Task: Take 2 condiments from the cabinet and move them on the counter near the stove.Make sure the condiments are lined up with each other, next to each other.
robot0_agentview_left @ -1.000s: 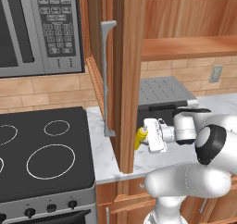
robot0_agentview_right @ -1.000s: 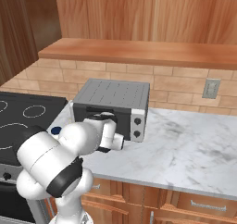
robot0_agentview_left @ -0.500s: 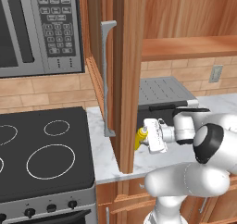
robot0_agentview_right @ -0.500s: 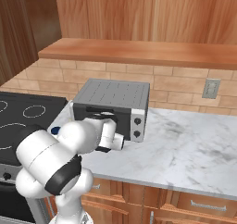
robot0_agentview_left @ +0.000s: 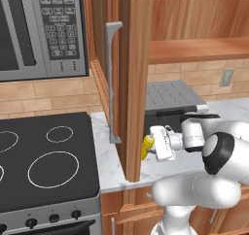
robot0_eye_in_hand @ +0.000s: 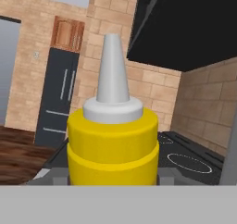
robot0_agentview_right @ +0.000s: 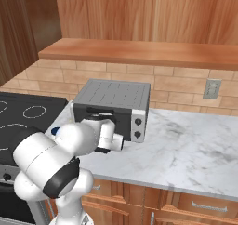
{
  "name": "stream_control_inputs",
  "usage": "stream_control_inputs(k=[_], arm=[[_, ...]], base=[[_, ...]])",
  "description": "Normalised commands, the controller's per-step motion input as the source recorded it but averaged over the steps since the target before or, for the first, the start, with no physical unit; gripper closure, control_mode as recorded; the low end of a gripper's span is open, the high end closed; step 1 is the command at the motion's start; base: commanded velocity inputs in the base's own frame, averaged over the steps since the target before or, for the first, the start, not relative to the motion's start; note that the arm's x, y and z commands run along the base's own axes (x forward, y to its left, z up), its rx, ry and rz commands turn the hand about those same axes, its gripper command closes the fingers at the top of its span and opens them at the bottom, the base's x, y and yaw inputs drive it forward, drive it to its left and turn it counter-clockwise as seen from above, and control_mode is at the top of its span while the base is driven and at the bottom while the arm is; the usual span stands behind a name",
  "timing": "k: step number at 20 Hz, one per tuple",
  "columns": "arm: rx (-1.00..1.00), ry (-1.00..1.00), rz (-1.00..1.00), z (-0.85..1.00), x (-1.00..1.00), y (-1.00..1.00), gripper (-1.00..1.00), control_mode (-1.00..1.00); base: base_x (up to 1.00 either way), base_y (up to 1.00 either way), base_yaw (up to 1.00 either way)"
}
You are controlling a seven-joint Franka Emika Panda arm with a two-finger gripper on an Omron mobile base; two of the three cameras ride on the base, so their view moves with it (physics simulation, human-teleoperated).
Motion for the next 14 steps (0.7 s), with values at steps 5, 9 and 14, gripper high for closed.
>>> stream_control_inputs(k=[5, 9, 14], arm=[[0.00, 0.12, 0.00, 0.00, 0.00, 0.17, 1.00, -1.00], [-0.02, 0.08, 0.00, 0.00, 0.00, 0.10, 1.00, -1.00], [-0.05, 0.02, 0.00, 0.00, 0.00, 0.00, 1.00, -1.00]], base=[[0.00, 0.00, 0.00], [0.00, 0.00, 0.00], [0.00, 0.00, 0.00]])
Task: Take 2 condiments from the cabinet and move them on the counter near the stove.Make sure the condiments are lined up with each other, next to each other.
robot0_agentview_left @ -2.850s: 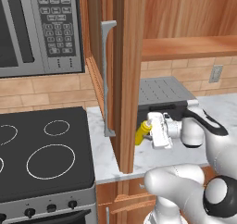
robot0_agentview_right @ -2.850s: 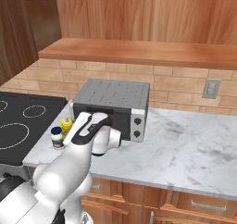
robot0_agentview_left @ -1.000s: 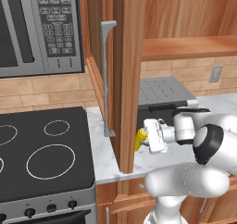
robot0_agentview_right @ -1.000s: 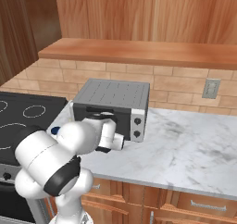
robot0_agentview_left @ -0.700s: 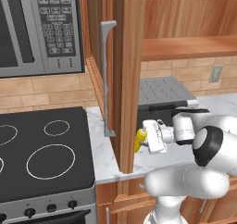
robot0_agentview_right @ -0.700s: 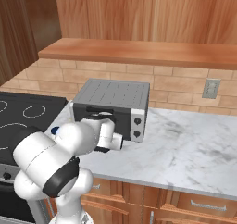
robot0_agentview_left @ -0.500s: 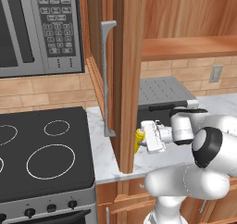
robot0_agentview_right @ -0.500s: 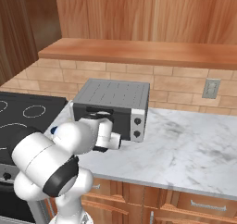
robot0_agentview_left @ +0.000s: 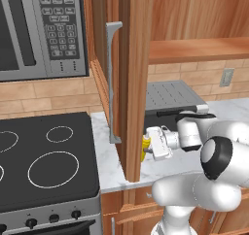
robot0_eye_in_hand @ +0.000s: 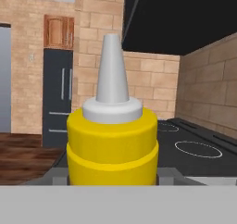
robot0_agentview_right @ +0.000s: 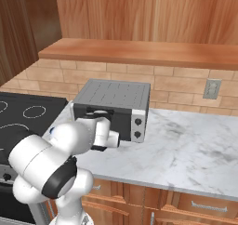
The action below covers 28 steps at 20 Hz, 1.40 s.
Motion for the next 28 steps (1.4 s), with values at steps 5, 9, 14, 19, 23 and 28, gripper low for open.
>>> stream_control_inputs(k=[5, 9, 14, 19, 23, 28], arm=[[-0.06, 0.00, 0.00, 0.00, 0.00, 0.00, 1.00, -1.00], [-0.04, 0.00, 0.00, 0.00, 0.00, 0.00, 1.00, -1.00], [-0.03, 0.00, 0.00, 0.00, 0.00, 0.01, 1.00, -1.00], [0.00, 0.02, 0.00, 0.00, 0.00, 0.09, 1.00, -1.00], [0.00, 0.06, 0.01, 0.00, 0.00, 0.14, 1.00, -1.00], [0.00, 0.06, 0.01, 0.00, 0.00, 0.10, 1.00, -1.00]], base=[[0.00, 0.00, 0.00], [0.00, 0.00, 0.00], [0.00, 0.00, 0.00], [0.00, 0.00, 0.00], [0.00, 0.00, 0.00], [0.00, 0.00, 0.00]])
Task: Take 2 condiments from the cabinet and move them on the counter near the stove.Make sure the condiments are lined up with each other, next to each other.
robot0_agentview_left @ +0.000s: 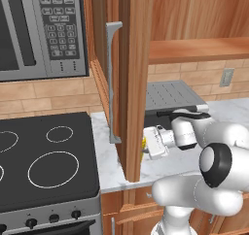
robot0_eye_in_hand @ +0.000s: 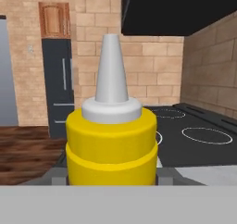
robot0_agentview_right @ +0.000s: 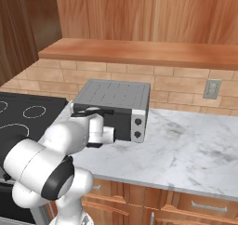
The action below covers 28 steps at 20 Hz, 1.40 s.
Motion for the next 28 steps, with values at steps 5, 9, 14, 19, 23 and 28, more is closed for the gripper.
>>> stream_control_inputs(k=[5, 9, 14, 19, 23, 28], arm=[[-0.01, 0.02, 0.01, -0.01, 0.00, 0.03, 1.00, -1.00], [-0.03, 0.00, 0.00, -0.05, 0.00, 0.09, -1.00, -1.00], [-0.03, 0.00, 0.00, 0.00, 0.00, 0.09, -1.00, -1.00], [-0.01, 0.00, 0.00, 0.00, -0.02, 0.00, -1.00, -1.00], [-0.02, 0.00, 0.00, 0.00, -0.13, 0.00, -1.00, -1.00], [-0.01, 0.00, 0.00, 0.02, -0.14, 0.00, -1.00, -1.00]], base=[[0.00, 0.00, 0.00], [0.00, 0.00, 0.00], [0.00, 0.00, 0.00], [0.00, 0.00, 0.00], [0.00, 0.00, 0.00], [0.00, 0.00, 0.00]])
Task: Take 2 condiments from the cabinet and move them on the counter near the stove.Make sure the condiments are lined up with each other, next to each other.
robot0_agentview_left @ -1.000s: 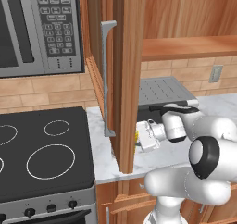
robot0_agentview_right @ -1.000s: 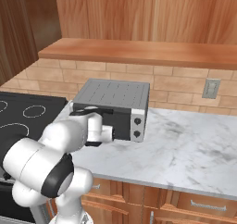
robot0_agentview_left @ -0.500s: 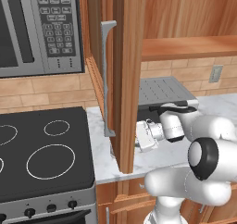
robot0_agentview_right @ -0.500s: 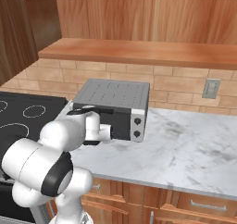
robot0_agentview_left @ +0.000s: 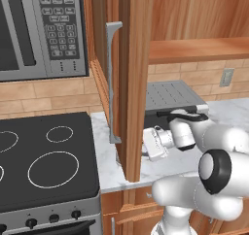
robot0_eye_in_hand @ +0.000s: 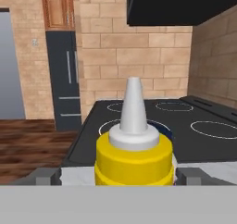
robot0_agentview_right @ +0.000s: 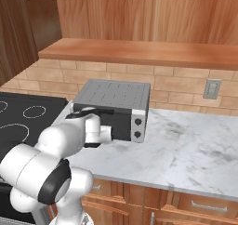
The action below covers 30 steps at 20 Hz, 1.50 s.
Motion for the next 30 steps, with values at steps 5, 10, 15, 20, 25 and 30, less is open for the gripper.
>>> stream_control_inputs(k=[5, 10, 15, 20, 25, 30], arm=[[0.00, -0.05, 0.00, 0.28, -0.26, -0.11, -1.00, -1.00], [0.00, -0.09, 0.00, 0.58, -0.20, -0.16, -1.00, -1.00], [0.00, -0.08, 0.00, 0.58, -0.08, -0.17, -1.00, -1.00], [-0.01, -0.07, 0.00, 0.47, -0.17, -0.12, -1.00, -1.00], [-0.08, -0.06, 0.00, 0.30, -0.62, -0.12, -1.00, -1.00], [-0.15, -0.04, 0.00, 0.17, -0.84, -0.16, -1.00, -1.00]], base=[[0.00, 0.00, 0.00], [0.00, 0.00, 0.00], [0.00, 0.00, 0.00], [0.00, 0.00, 0.00], [0.00, 0.00, 0.00], [0.00, 0.00, 0.00]])
